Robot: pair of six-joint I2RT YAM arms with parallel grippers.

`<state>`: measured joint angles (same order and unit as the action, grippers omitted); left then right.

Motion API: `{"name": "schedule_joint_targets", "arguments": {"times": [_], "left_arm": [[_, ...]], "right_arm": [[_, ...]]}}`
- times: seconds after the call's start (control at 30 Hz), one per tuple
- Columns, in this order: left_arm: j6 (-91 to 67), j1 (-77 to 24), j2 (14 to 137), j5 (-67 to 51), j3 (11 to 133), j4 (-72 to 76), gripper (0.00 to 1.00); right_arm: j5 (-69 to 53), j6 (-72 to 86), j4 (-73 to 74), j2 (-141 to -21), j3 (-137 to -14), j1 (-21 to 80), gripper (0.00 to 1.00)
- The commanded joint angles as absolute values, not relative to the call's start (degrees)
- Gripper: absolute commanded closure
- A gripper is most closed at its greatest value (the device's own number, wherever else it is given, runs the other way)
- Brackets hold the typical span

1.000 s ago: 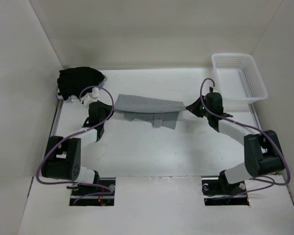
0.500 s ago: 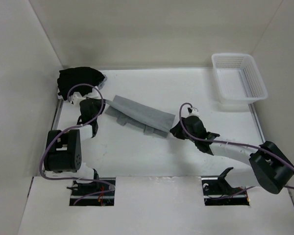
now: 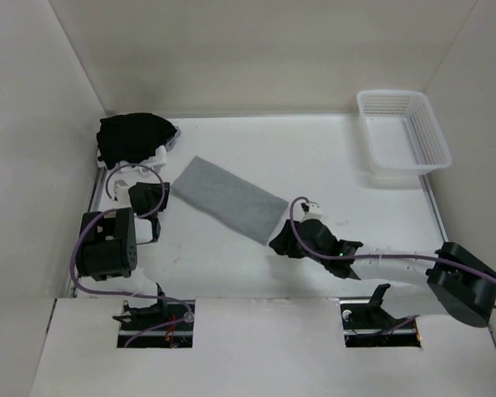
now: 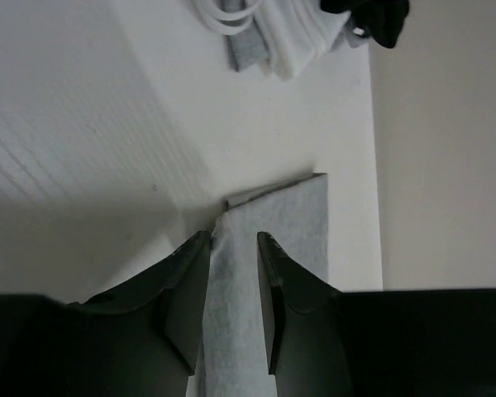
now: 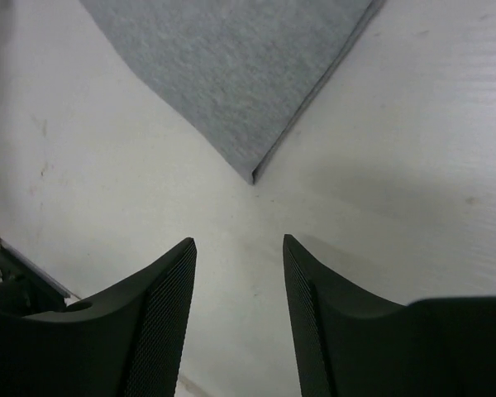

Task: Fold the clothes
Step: Fold the tank top

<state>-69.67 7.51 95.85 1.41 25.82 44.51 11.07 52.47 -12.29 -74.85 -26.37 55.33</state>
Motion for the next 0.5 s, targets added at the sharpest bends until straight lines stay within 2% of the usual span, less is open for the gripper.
{"name": "schedule_joint_targets", "arguments": {"times": [0.0, 0.13, 0.3, 0.47], "left_arm": [[-68.48, 5.07, 88.17, 4.73, 24.0, 48.35, 0.72], [-62.42, -4.14, 82.89, 11.67, 23.55, 43.51, 0.71], [-57.05, -16.28, 80.34, 16.52, 23.64, 42.45, 0.71], [-53.88, -22.36, 78.4, 17.49, 23.21, 41.75, 0.71]], "right_arm": [[14.85, 53.26, -14.94, -69.53, -24.44, 51.3, 0.47], [13.02, 53.79, -16.87, -73.46, -25.66, 45.4, 0.47], [9.06, 57.91, -25.82, -84.17, -27.59, 42.5, 0.49], [6.59, 65.2, -33.91, -94.64, -29.0, 42.05, 0.57]]}}
